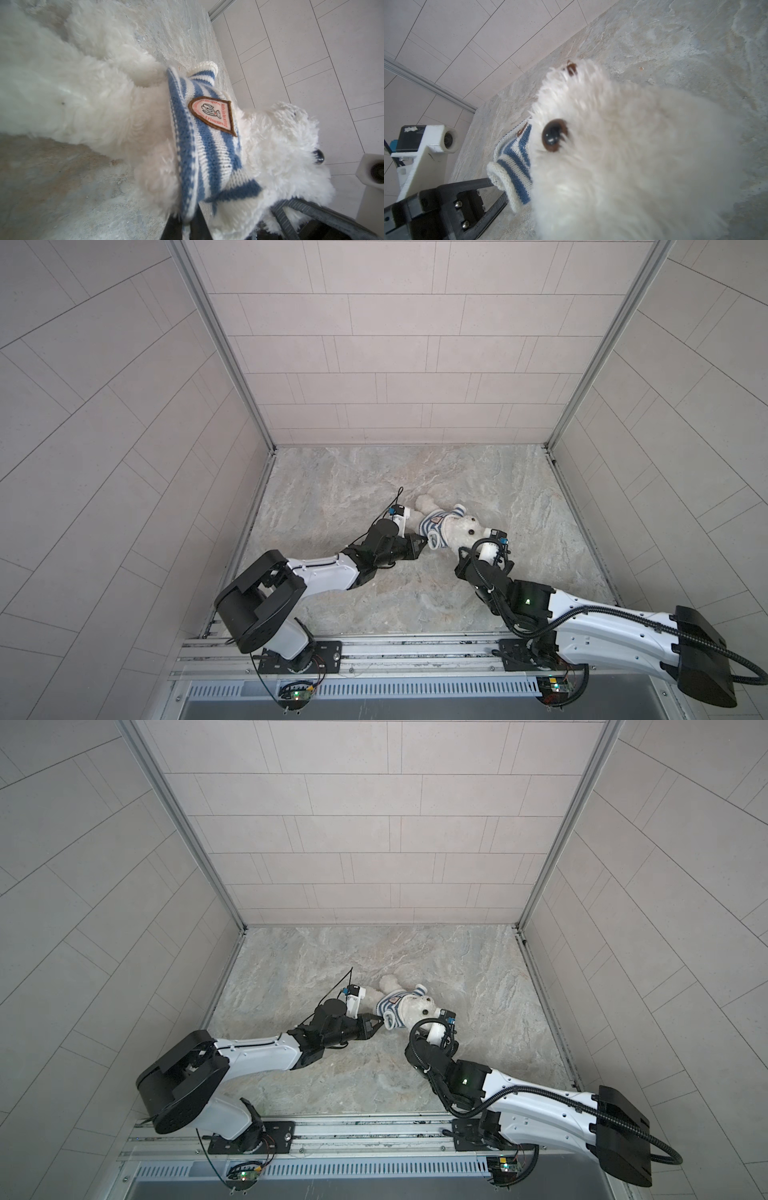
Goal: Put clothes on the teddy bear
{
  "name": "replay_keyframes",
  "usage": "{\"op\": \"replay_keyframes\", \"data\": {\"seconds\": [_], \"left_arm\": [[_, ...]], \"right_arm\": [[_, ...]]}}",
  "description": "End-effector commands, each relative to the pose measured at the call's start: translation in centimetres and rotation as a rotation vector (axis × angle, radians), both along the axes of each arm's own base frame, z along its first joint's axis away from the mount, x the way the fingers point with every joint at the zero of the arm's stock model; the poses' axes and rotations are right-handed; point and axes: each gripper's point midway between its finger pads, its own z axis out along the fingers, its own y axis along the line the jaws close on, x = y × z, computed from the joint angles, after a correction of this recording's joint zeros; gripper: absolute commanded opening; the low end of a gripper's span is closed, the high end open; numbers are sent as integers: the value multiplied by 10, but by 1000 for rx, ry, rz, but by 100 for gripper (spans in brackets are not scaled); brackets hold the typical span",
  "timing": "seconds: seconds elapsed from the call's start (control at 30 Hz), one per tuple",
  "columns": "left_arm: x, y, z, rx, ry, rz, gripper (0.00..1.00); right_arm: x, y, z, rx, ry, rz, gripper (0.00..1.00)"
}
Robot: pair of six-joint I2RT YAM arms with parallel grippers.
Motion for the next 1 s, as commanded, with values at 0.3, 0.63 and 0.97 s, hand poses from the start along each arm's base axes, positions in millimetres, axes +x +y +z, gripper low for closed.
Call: {"op": "replay_keyframes", "data": {"seconds": [0.3,0.63,0.97], "left_arm": [[19,44,-2,99,-18,105,0],[30,98,-5,160,-15,232,0],[29,95,11,102,-52,198,0]], "right_arm": [[-3,-14,26,124,-53,-56,0],[-10,-37,36,132,-84,-96,0],[-11,-39,37,112,-90,-89,0]]}}
